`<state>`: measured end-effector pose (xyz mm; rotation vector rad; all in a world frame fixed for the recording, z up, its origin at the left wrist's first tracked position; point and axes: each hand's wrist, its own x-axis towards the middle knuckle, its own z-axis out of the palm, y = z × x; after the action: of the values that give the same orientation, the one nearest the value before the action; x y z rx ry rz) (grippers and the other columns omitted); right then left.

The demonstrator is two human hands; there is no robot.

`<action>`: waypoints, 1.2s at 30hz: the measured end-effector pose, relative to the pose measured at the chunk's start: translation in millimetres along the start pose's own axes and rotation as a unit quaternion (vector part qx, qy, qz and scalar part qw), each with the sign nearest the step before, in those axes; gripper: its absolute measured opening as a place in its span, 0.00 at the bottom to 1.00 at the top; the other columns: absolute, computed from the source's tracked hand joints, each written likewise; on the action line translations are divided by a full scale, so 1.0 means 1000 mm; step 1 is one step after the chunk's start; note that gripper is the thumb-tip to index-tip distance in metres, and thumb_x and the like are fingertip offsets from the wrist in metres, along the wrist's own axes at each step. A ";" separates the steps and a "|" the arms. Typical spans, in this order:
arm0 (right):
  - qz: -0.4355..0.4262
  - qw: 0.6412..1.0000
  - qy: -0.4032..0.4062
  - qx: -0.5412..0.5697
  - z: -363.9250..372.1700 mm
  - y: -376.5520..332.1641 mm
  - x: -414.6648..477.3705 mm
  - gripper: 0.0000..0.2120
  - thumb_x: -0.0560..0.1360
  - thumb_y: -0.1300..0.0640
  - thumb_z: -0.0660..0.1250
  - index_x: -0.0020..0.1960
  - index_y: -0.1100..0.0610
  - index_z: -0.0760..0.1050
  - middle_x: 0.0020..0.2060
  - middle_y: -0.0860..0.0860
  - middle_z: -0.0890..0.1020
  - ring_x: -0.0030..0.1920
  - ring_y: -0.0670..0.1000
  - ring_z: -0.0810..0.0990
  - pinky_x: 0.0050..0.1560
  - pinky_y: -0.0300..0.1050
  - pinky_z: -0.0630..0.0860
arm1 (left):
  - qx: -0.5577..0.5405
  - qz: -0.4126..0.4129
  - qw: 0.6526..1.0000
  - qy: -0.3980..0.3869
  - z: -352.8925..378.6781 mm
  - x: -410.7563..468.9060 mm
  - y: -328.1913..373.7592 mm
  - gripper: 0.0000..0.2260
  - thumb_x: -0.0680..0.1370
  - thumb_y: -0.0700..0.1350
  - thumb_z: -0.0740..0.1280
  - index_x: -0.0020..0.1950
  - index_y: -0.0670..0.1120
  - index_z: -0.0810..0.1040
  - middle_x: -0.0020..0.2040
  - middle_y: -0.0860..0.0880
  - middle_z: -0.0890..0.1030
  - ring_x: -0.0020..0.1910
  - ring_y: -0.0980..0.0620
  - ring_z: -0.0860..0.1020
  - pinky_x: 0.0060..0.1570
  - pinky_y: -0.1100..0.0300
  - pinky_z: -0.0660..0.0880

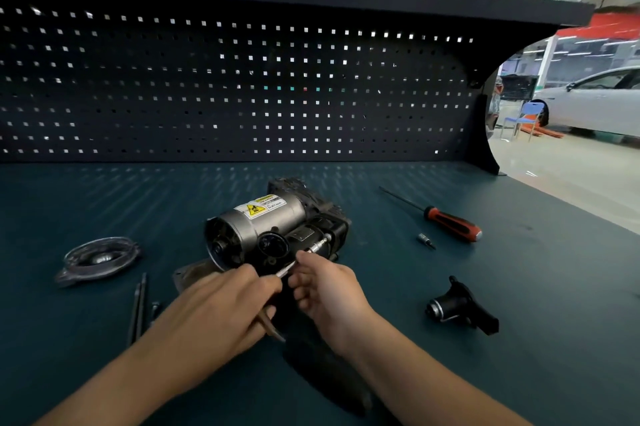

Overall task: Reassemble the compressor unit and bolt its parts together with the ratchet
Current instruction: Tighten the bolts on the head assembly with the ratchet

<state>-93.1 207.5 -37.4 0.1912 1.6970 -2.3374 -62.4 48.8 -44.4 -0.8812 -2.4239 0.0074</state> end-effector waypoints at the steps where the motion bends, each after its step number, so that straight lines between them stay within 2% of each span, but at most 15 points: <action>1: -0.002 1.000 -0.007 -0.017 0.000 0.000 0.000 0.12 0.78 0.57 0.61 0.38 0.60 0.73 0.21 0.49 0.76 0.20 0.45 0.69 0.22 0.34 0.64 | -0.031 -0.021 0.999 -0.007 0.000 -0.001 0.003 0.08 0.73 0.53 0.56 0.49 0.53 0.68 0.34 0.56 0.73 0.37 0.55 0.69 0.34 0.64 0.66; 3: -0.010 0.998 -0.015 -0.056 -0.001 -0.001 -0.001 0.13 0.79 0.55 0.59 0.39 0.60 0.73 0.22 0.49 0.78 0.21 0.45 0.70 0.23 0.34 0.64 | -0.215 -0.153 0.964 0.020 -0.004 0.002 0.011 0.06 0.75 0.55 0.55 0.47 0.55 0.67 0.30 0.56 0.73 0.35 0.57 0.73 0.33 0.65 0.68; 5: -0.022 0.996 -0.023 -0.077 -0.002 -0.003 -0.001 0.14 0.80 0.54 0.58 0.40 0.60 0.74 0.23 0.48 0.79 0.20 0.44 0.69 0.22 0.34 0.63 | -0.429 -0.270 0.860 0.063 0.004 0.005 0.018 0.08 0.80 0.51 0.54 0.46 0.52 0.70 0.29 0.52 0.75 0.28 0.58 0.73 0.34 0.62 0.71; 8: -0.029 0.997 -0.023 -0.074 -0.003 -0.003 -0.001 0.12 0.79 0.56 0.59 0.39 0.59 0.73 0.24 0.48 0.79 0.20 0.43 0.68 0.22 0.34 0.63 | -0.523 -0.339 0.776 0.098 0.011 0.009 0.018 0.06 0.80 0.43 0.55 0.47 0.47 0.71 0.27 0.51 0.76 0.25 0.56 0.73 0.31 0.68 0.70; 10: -0.029 0.997 -0.013 -0.075 -0.002 -0.003 -0.001 0.13 0.79 0.57 0.60 0.36 0.58 0.72 0.22 0.47 0.77 0.19 0.43 0.67 0.21 0.33 0.62 | -0.473 -0.264 0.835 0.095 0.005 0.006 0.021 0.06 0.81 0.43 0.56 0.50 0.51 0.71 0.32 0.53 0.78 0.28 0.59 0.74 0.32 0.70 0.69; 13: -0.038 0.996 0.005 -0.078 -0.002 -0.002 0.000 0.17 0.78 0.57 0.61 0.31 0.56 0.68 0.19 0.46 0.70 0.19 0.43 0.64 0.21 0.34 0.60 | -0.095 -0.053 0.994 0.022 -0.001 0.004 0.012 0.11 0.74 0.47 0.58 0.56 0.56 0.68 0.34 0.53 0.76 0.29 0.60 0.74 0.29 0.70 0.69; 15: -0.031 0.996 0.000 -0.081 -0.002 -0.001 0.000 0.17 0.78 0.55 0.61 0.31 0.56 0.67 0.19 0.45 0.68 0.19 0.43 0.63 0.21 0.34 0.60 | 0.031 0.030 0.998 0.037 0.002 0.001 0.006 0.11 0.77 0.51 0.54 0.58 0.52 0.69 0.34 0.52 0.75 0.27 0.55 0.74 0.26 0.66 0.68; 18: -0.011 0.997 -0.017 -0.077 -0.003 -0.002 0.001 0.15 0.79 0.53 0.60 0.34 0.56 0.69 0.18 0.45 0.68 0.19 0.43 0.63 0.21 0.33 0.58 | -0.131 -0.080 0.988 0.034 -0.006 0.001 0.014 0.15 0.80 0.58 0.44 0.58 0.57 0.67 0.35 0.57 0.77 0.34 0.60 0.75 0.31 0.69 0.68; 21: -0.004 0.998 -0.021 -0.062 -0.006 -0.005 0.002 0.14 0.78 0.54 0.61 0.35 0.56 0.71 0.19 0.46 0.70 0.19 0.43 0.64 0.21 0.34 0.58 | -0.474 -0.278 0.832 0.079 -0.001 0.006 0.026 0.10 0.76 0.55 0.53 0.52 0.55 0.70 0.32 0.57 0.78 0.27 0.59 0.74 0.31 0.67 0.70; 23: -0.016 0.998 -0.019 -0.061 -0.006 -0.005 0.003 0.13 0.78 0.55 0.62 0.35 0.57 0.73 0.19 0.46 0.71 0.19 0.43 0.64 0.20 0.34 0.58 | -0.539 -0.336 0.764 0.117 0.006 0.015 0.022 0.08 0.80 0.47 0.55 0.55 0.53 0.70 0.27 0.53 0.76 0.22 0.56 0.71 0.27 0.65 0.70; 24: -0.022 0.998 -0.017 -0.062 -0.005 -0.006 0.003 0.14 0.78 0.56 0.62 0.35 0.58 0.73 0.19 0.45 0.71 0.19 0.42 0.64 0.20 0.33 0.58 | -0.518 -0.327 0.780 0.127 0.007 0.014 0.020 0.08 0.80 0.45 0.55 0.56 0.53 0.70 0.27 0.53 0.75 0.22 0.57 0.71 0.27 0.65 0.70; 28: -0.024 0.998 0.000 -0.049 -0.001 -0.005 0.003 0.16 0.77 0.57 0.62 0.31 0.57 0.70 0.18 0.46 0.70 0.19 0.44 0.65 0.23 0.35 0.60 | -0.133 -0.049 0.990 0.026 -0.009 0.007 0.005 0.15 0.76 0.47 0.55 0.62 0.57 0.67 0.29 0.56 0.70 0.24 0.57 0.72 0.26 0.66 0.68; 30: -0.019 0.999 0.002 -0.044 -0.001 -0.004 0.002 0.16 0.77 0.56 0.62 0.31 0.56 0.69 0.18 0.45 0.70 0.20 0.44 0.66 0.25 0.37 0.61 | 0.049 0.064 0.997 0.008 -0.006 0.004 -0.001 0.20 0.71 0.49 0.55 0.63 0.56 0.68 0.32 0.53 0.72 0.23 0.56 0.70 0.24 0.66 0.62; 32: -0.014 0.998 -0.005 -0.056 -0.003 -0.003 0.001 0.15 0.78 0.55 0.62 0.33 0.56 0.70 0.19 0.45 0.71 0.19 0.43 0.66 0.23 0.35 0.61 | 0.053 0.068 0.996 0.022 -0.002 0.002 -0.005 0.17 0.76 0.51 0.53 0.64 0.54 0.67 0.33 0.51 0.73 0.24 0.56 0.70 0.25 0.66 0.62; 36: 0.003 0.997 -0.022 -0.069 -0.005 -0.005 0.000 0.14 0.79 0.52 0.60 0.36 0.56 0.72 0.19 0.45 0.73 0.19 0.43 0.66 0.22 0.33 0.61 | -0.258 -0.119 0.958 0.042 0.000 0.000 0.011 0.15 0.80 0.58 0.48 0.67 0.64 0.61 0.37 0.63 0.75 0.33 0.62 0.76 0.35 0.73 0.70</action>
<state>-95.2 213.4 -34.0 0.1174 1.8250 -2.1929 -55.8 57.3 -46.6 -0.7714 -2.4694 -0.7655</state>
